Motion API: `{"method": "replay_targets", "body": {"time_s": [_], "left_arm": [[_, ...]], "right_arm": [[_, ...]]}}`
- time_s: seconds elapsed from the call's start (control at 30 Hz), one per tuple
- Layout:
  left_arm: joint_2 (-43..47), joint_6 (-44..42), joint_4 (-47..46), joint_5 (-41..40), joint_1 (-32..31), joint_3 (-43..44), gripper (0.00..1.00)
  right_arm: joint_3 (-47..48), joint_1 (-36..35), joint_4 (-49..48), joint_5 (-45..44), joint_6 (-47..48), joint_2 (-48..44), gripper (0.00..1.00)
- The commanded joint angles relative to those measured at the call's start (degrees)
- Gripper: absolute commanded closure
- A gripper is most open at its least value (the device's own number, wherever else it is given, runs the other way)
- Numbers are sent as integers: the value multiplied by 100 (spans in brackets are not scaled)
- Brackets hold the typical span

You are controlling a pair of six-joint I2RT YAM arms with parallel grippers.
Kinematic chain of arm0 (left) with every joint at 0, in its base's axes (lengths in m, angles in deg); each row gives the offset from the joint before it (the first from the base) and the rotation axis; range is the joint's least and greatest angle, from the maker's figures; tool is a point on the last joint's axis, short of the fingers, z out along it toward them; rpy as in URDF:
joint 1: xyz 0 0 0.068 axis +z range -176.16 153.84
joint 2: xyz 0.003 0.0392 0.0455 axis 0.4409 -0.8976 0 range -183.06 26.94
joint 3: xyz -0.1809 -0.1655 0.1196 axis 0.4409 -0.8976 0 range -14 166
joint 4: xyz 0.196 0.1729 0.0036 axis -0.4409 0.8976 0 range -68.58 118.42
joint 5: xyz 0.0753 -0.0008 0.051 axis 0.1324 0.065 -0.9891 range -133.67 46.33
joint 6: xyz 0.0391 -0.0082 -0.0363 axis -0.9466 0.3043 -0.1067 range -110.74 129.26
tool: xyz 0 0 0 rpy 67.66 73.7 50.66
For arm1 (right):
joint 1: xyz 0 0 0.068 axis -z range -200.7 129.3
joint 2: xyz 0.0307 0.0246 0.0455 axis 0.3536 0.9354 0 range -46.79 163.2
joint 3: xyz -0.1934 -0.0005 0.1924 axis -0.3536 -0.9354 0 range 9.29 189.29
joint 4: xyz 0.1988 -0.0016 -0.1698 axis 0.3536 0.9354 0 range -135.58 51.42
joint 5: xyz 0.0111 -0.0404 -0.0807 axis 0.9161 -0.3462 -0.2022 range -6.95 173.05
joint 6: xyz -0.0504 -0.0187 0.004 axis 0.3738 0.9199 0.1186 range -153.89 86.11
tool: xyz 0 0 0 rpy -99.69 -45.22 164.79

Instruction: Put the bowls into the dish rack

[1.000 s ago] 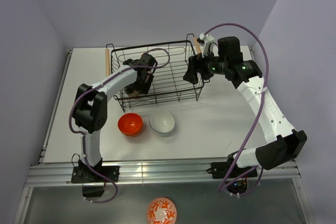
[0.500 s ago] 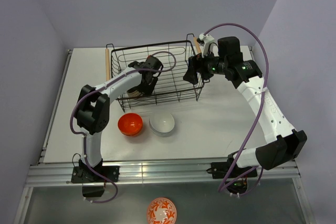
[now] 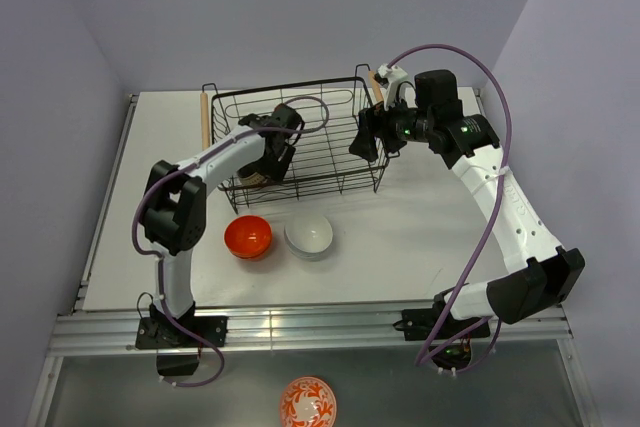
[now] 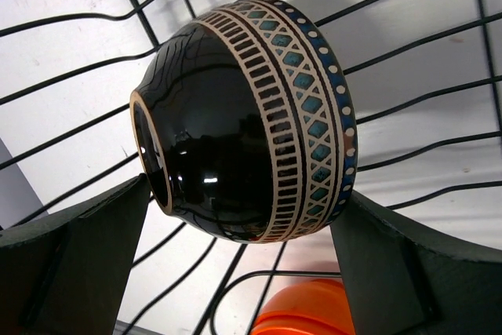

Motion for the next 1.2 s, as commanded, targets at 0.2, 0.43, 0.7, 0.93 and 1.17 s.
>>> {"method": "replay_targets", "body": {"time_s": [0.2,0.43,0.7,0.93,1.17], "left_arm": [[654,-881,-87,1130,65,186,1],[655,-1268,-482,-161,-76,-253,0],[804,-1330,-518,336,-93,-211,1],[1226,-1216,-623,1216,-84,53,1],[2217,-1067,-1177,3383,625,115,6]], "right_arm": [[49,35,26,10,192,-2,9],[93,35,26,71,166,51,9],[67,35,79,27,228,42,9],[207,79,307,62,289,148,15],[374,237,912,702,920,43,39]]}}
